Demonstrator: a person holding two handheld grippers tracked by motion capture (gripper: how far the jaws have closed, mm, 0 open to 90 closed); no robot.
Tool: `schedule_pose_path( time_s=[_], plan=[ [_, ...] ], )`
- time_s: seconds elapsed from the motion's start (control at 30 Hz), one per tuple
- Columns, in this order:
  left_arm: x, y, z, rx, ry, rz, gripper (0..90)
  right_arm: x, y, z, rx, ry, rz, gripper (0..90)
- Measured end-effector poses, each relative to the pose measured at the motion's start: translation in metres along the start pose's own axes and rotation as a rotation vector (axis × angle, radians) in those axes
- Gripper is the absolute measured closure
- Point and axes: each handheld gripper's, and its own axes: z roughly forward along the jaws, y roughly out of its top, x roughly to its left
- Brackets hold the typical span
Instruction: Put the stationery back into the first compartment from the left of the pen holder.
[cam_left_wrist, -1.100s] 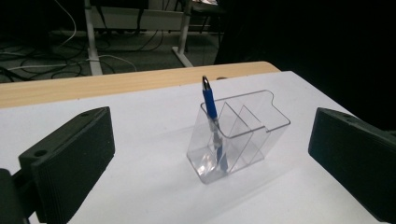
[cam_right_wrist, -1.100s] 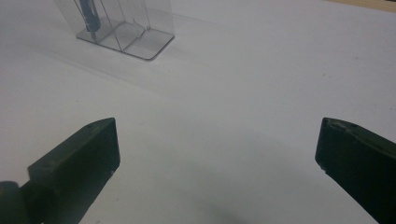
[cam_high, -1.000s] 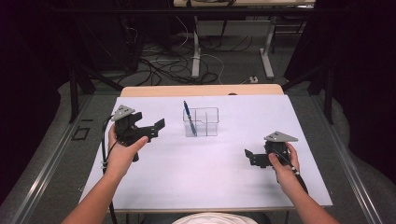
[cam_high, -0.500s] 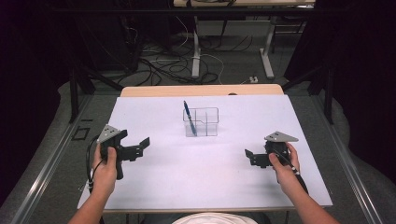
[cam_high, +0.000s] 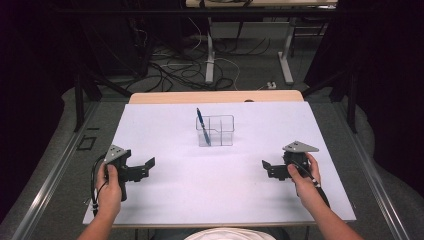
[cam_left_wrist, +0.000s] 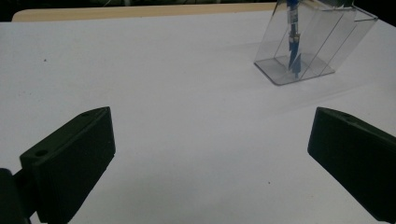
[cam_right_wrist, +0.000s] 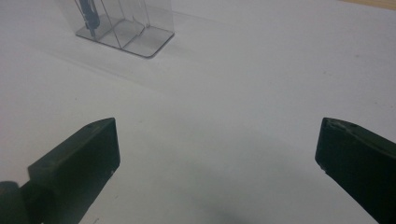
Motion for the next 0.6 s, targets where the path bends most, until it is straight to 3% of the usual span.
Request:
schedule_pose_path(
  time_s=[0.17, 0.33, 0.6],
  plan=[
    [0.003, -0.006, 0.004, 0.024, 0.021, 0.011, 0.7, 0.000, -0.001, 0.001, 0.005, 0.006, -0.004, 0.0],
    [0.007, -0.008, 0.006, 0.027, 0.036, -0.003, 0.7, 0.001, -0.001, 0.001, 0.005, 0.005, -0.010, 0.0],
    [0.014, -0.010, 0.005, 0.026, 0.039, -0.052, 0.7, 0.001, -0.002, 0.002, 0.011, 0.003, -0.005, 0.0]
  ],
)
